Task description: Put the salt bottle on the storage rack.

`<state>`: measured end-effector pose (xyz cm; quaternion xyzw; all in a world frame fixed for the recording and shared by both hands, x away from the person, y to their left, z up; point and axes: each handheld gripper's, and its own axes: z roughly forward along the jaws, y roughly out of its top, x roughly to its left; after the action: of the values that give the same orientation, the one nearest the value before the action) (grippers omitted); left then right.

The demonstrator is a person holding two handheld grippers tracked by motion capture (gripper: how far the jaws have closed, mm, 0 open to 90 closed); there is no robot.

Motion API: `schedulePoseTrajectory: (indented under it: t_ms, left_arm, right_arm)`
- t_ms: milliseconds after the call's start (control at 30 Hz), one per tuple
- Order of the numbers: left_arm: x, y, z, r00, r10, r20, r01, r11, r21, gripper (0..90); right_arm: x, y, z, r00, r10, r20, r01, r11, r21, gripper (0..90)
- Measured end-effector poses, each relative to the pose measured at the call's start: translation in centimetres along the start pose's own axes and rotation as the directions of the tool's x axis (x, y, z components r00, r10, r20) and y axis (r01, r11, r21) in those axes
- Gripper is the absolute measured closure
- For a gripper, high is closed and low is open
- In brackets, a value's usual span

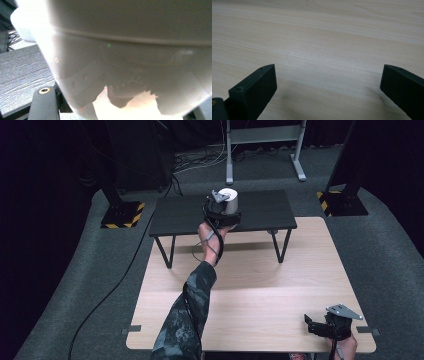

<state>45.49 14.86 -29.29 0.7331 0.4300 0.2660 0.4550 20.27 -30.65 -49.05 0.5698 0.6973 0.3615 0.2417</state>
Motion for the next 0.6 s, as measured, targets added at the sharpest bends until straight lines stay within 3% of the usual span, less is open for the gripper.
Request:
schedulePoseTrajectory:
  t_ms: [267, 333, 433, 533, 567, 600]
  left_arm:
    - [0.2, -0.3, 0.0, 0.9999, -0.005, 0.013, 0.005, 0.9999, -0.010, 28.1]
    - [-0.3, -0.6, -0.4, 0.9997, -0.002, -0.023, 0.002, 0.9997, -0.023, 6.1]
    - [-0.4, -0.9, -1.1, 0.9995, -0.005, -0.031, 0.004, 0.9993, -0.037, 1.8]
    - [-0.6, -1.3, -2.4, 0.9992, 0.021, -0.033, -0.022, 0.9990, -0.038, 0.0]
    - [-0.5, -2.1, -3.7, 0.9990, 0.035, -0.028, -0.036, 0.9985, -0.041, 0.0]
    - [-0.5, -2.1, -3.7, 0.9990, 0.035, -0.028, -0.036, 0.9985, -0.041, 0.0]
  right_arm:
    - [-0.1, 0.1, 0.0, 1.0000, -0.002, -0.007, 0.002, 1.000, 0.006, 0.0]
    - [-0.1, 0.1, 0.1, 1.0000, -0.004, -0.009, 0.004, 1.000, 0.005, 0.0]
    - [-0.2, 0.1, 0.0, 0.9999, -0.005, -0.011, 0.005, 1.000, 0.007, 0.0]
    - [-0.2, 0.1, 0.0, 0.9999, -0.006, -0.011, 0.006, 1.000, 0.007, 0.0]
    - [-0.1, 0.1, 0.0, 1.0000, -0.006, -0.007, 0.006, 1.000, 0.006, 0.0]
    - [-0.1, 0.1, 0.0, 1.0000, -0.006, -0.007, 0.006, 1.000, 0.006, 0.0]
